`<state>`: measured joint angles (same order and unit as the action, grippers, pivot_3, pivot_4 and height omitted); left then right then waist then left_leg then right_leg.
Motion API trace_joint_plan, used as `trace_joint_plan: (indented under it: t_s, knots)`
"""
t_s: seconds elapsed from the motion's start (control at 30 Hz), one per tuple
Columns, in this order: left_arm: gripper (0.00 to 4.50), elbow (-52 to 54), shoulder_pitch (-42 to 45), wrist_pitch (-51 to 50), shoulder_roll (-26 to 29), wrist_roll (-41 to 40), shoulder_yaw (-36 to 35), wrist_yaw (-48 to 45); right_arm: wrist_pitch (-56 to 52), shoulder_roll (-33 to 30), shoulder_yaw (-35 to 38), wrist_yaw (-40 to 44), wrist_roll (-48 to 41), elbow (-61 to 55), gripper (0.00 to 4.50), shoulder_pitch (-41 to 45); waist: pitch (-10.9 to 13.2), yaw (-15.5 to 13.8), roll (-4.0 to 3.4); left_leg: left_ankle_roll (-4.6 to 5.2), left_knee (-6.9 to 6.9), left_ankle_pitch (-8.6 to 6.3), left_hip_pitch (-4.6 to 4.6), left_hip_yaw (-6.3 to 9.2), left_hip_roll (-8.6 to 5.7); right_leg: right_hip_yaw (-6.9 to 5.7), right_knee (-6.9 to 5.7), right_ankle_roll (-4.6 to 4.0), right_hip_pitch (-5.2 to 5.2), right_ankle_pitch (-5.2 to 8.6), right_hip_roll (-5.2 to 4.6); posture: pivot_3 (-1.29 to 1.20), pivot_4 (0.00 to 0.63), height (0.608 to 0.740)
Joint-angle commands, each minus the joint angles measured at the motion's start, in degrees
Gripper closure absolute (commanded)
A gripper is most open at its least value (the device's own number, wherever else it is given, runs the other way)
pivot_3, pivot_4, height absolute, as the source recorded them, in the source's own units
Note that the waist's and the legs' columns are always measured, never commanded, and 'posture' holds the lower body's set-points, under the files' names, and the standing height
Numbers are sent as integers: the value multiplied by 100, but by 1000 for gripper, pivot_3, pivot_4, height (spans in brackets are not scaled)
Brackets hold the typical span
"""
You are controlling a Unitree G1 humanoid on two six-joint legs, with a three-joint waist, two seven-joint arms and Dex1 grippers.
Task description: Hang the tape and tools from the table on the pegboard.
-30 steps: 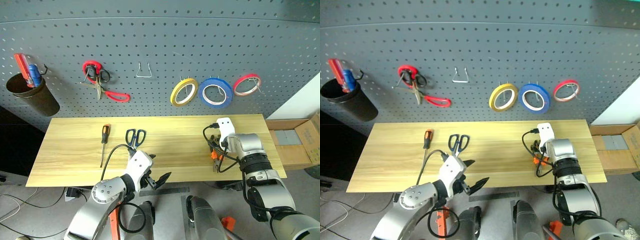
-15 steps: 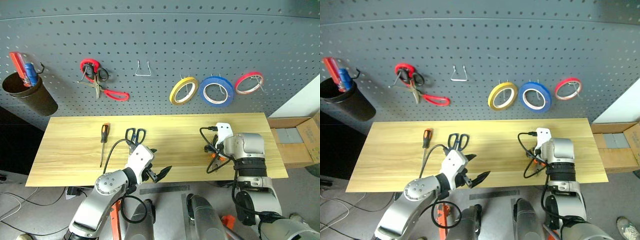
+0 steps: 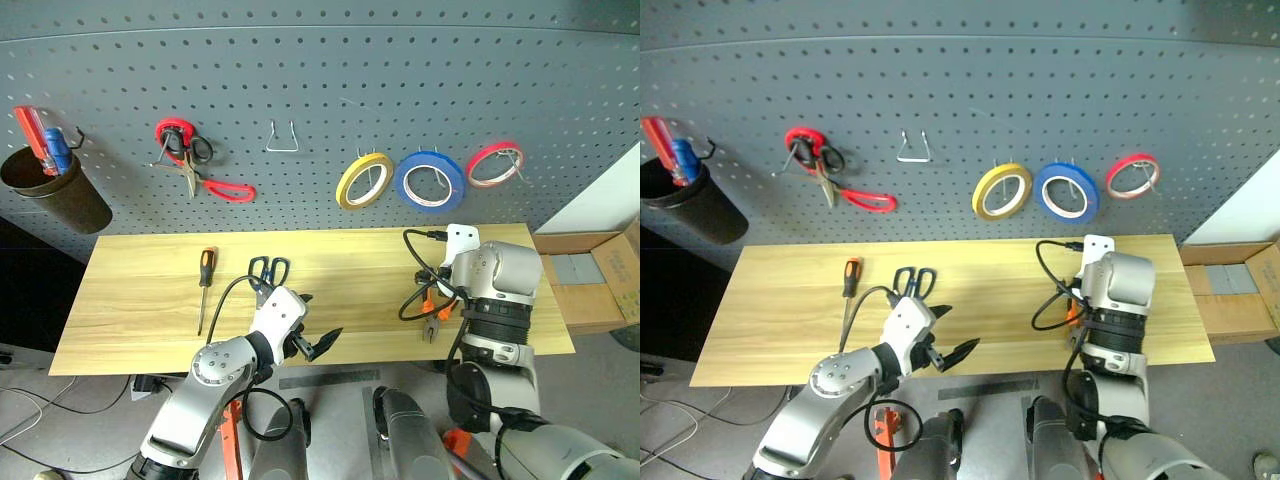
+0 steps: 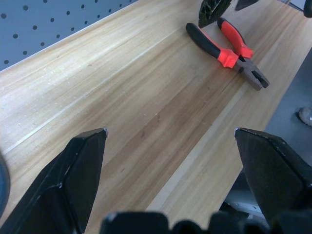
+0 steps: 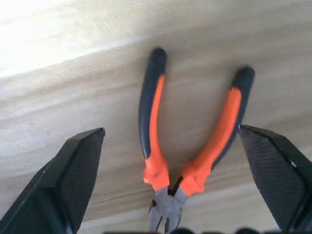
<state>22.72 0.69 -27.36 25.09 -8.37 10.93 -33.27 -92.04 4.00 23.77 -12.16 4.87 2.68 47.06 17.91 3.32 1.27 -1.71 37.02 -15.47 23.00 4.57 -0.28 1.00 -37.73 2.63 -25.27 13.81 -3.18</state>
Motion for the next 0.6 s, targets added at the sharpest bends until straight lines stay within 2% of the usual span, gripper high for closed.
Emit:
trace_joint_plan:
  t_s: [0.03,0.33,0.6]
  knots:
    - [0,41,39,168,2,11,61,-50,-46,309,377,-339,360,-282,26,120,0,1,0,0,0,0,0,0,0,0,-1,0,-1,0,0,-30,314,740]
    - [0,3,92,195,90,-16,-19,-127,-46,631,942,-626,742,-173,26,124,0,-4,-1,-7,0,4,0,-1,-2,-1,-5,0,-1,0,-2,-21,317,740]
    - [0,84,22,160,202,-45,-90,-175,-46,882,1400,-678,635,-60,26,361,1,8,-2,-7,-1,4,-1,-3,-2,1,-6,0,-2,0,-1,-11,327,740]
